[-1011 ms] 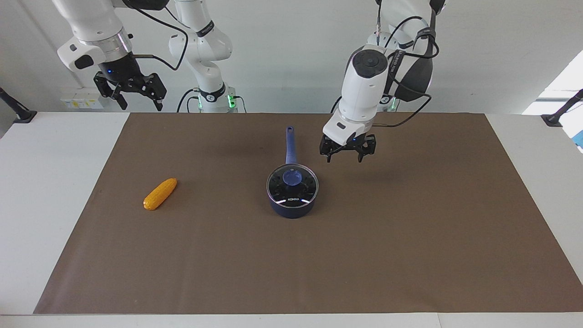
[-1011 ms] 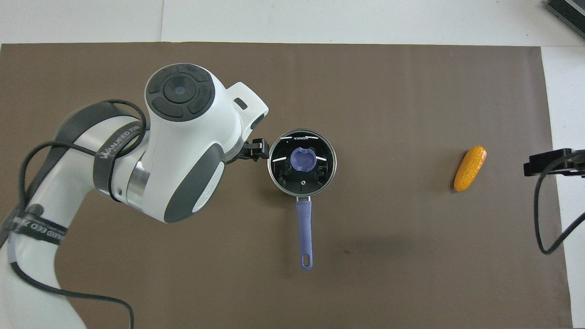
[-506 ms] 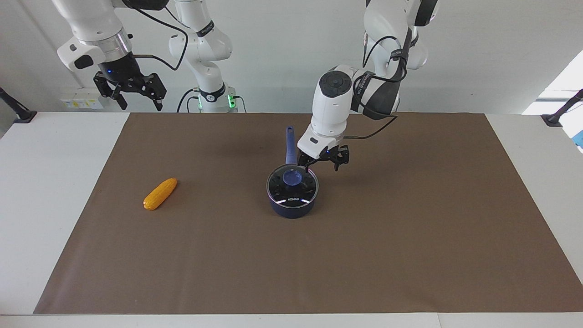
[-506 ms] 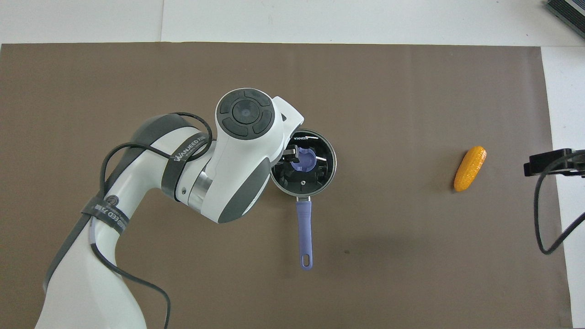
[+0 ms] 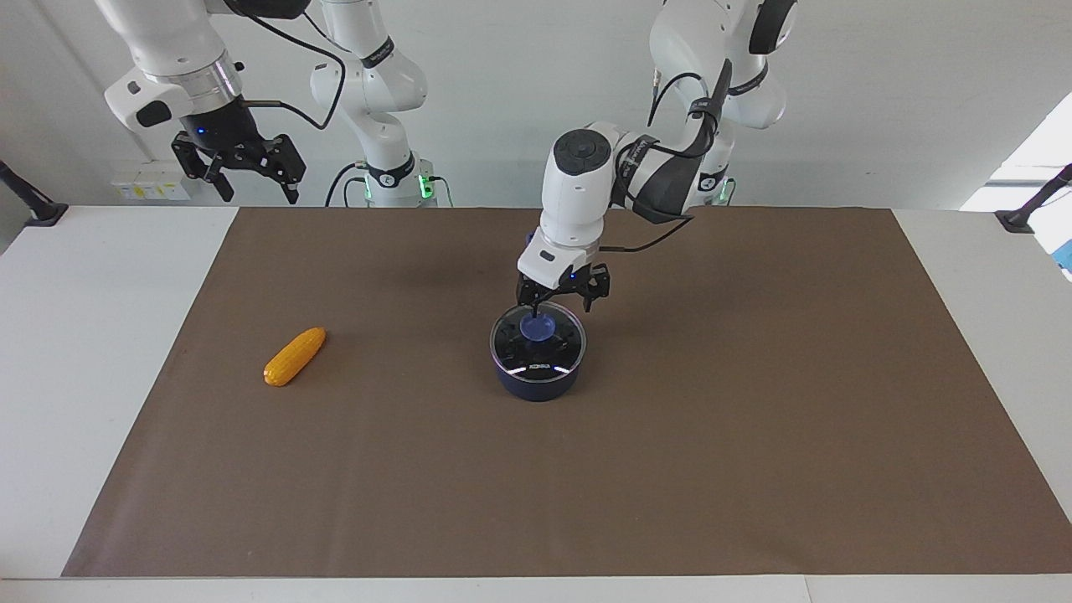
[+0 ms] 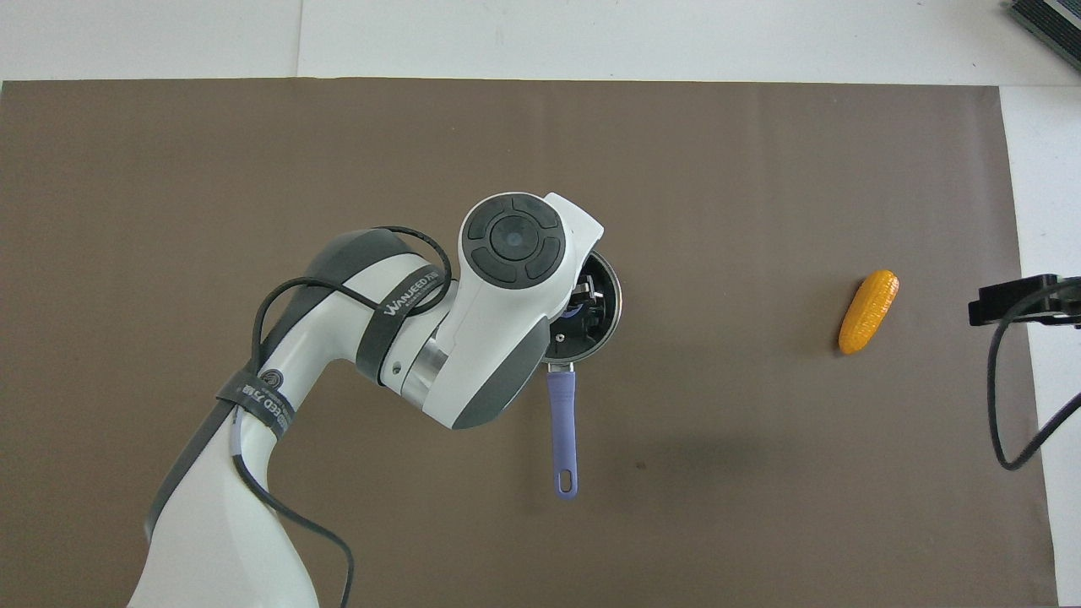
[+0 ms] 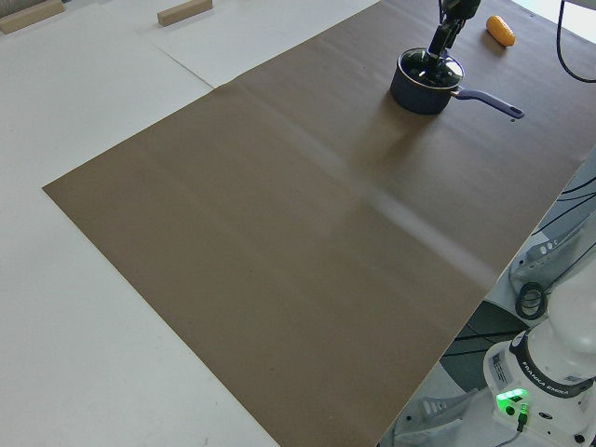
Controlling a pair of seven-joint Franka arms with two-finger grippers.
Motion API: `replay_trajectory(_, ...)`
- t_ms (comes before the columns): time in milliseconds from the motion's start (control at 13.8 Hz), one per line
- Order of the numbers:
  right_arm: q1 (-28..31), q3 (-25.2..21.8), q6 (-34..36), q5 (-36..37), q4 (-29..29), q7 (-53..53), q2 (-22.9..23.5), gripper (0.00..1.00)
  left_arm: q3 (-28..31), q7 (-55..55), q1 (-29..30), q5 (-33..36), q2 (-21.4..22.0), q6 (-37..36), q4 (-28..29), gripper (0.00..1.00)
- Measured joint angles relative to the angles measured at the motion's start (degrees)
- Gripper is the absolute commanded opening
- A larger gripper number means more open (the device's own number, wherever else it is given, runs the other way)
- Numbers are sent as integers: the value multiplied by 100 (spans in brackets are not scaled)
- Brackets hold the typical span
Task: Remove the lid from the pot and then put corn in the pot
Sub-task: 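Lower the left gripper and grasp the blue knob of the lid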
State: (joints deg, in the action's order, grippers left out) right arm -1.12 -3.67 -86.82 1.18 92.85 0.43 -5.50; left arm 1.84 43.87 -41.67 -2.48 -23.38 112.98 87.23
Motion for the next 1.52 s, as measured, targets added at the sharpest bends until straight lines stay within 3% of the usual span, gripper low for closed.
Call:
replay_trajectory(433,2,-13,3,0,6,0,0,100,5,223,-175,-1,-670,1,-696,100)
replay_trajectory(939,3,-15,5,0,6,0,0,100,66,219,-145,211,-711,-70,-747,98)
replay_trajectory(1156,5,-18,7,0,6,0,0,100,60,219,-145,209,-711,-66,-749,78)
replay_trajectory(1373,5,-19,8,0,6,0,0,100,42,220,-149,205,-711,-48,-782,51)
replay_trajectory(1517,6,-20,8,0,6,0,0,100,46,220,-149,206,-716,-55,-798,26)
